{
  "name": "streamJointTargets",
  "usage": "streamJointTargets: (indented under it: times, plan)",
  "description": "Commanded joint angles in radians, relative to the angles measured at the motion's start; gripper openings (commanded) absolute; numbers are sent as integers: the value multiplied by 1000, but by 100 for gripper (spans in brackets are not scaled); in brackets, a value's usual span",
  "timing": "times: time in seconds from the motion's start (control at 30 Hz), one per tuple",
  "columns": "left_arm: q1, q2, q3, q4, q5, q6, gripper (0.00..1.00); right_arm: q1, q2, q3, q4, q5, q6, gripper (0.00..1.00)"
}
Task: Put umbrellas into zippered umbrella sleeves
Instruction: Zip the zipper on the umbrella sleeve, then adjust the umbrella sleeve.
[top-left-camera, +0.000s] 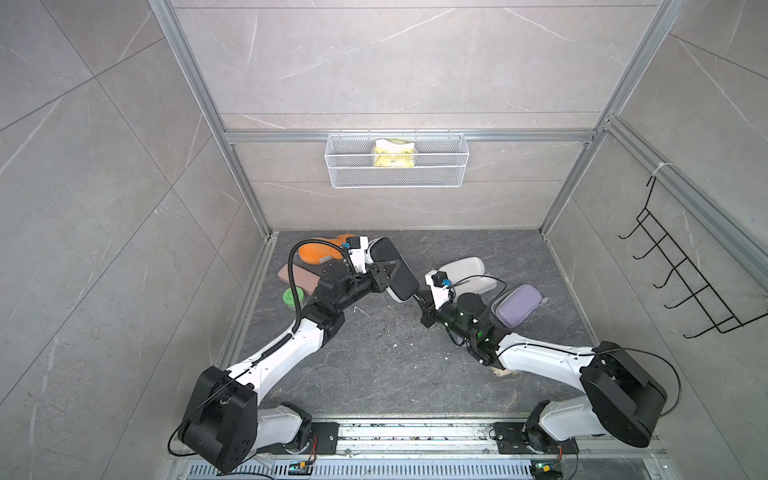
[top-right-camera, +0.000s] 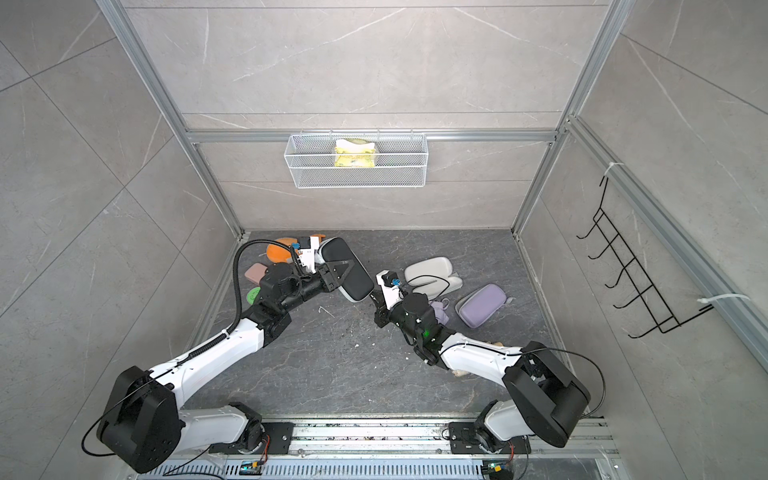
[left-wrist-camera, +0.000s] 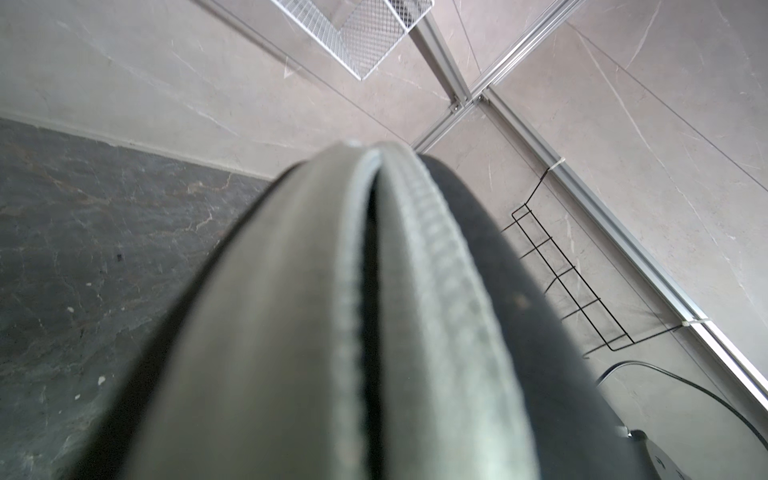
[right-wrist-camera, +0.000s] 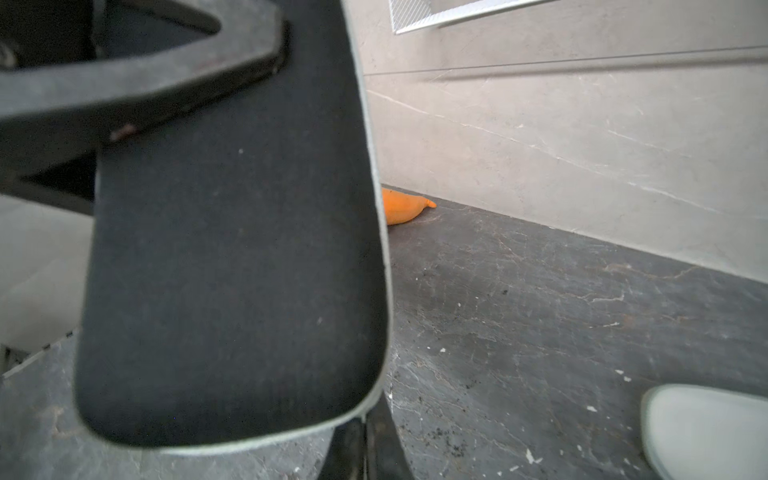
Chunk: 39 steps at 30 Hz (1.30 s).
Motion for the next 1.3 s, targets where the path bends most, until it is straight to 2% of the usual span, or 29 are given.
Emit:
streamJointTargets:
  times: [0.0, 0.17, 0.23, 0.27, 0.33, 0.4, 0.5, 0.57, 0.63, 0.73, 0.83, 0.93, 1.17, 1.27]
  plan:
    - [21, -6, 82, -128, 239, 5, 6, -68, -32, 75, -77, 43, -126, 0]
    - [29, 34, 127, -259, 362, 62, 6, -94, 16, 205, -182, -83, -176, 0]
    - [34, 43, 142, -297, 382, 99, 6, -94, 32, 263, -264, -158, -176, 0]
    - [42, 43, 149, -318, 384, 125, 7, -94, 33, 279, -296, -191, -158, 3]
    - [70, 36, 151, -329, 385, 159, 7, -95, 20, 271, -331, -217, -104, 28]
    - [103, 29, 148, -331, 404, 196, 7, -119, -15, 244, -361, -247, -54, 43]
    - [119, 31, 155, -374, 437, 284, 8, -190, -65, 242, -429, -366, 57, 55]
    - [119, 44, 164, -397, 481, 350, 9, -225, -74, 278, -479, -491, 120, 64]
    - [119, 55, 175, -414, 516, 398, 11, -234, -56, 329, -513, -626, 154, 70]
    - [114, 71, 194, -446, 590, 464, 12, -236, 16, 397, -468, -833, 221, 76]
    - [103, 82, 214, -473, 642, 519, 13, -236, 96, 488, -505, -892, 236, 80]
    - [85, 87, 229, -500, 664, 570, 13, -237, 145, 545, -515, -942, 232, 80]
    - [66, 97, 234, -509, 687, 636, 13, -236, 230, 611, -549, -1107, 187, 70]
    - [59, 110, 250, -547, 701, 678, 13, -236, 246, 623, -496, -1153, 204, 62]
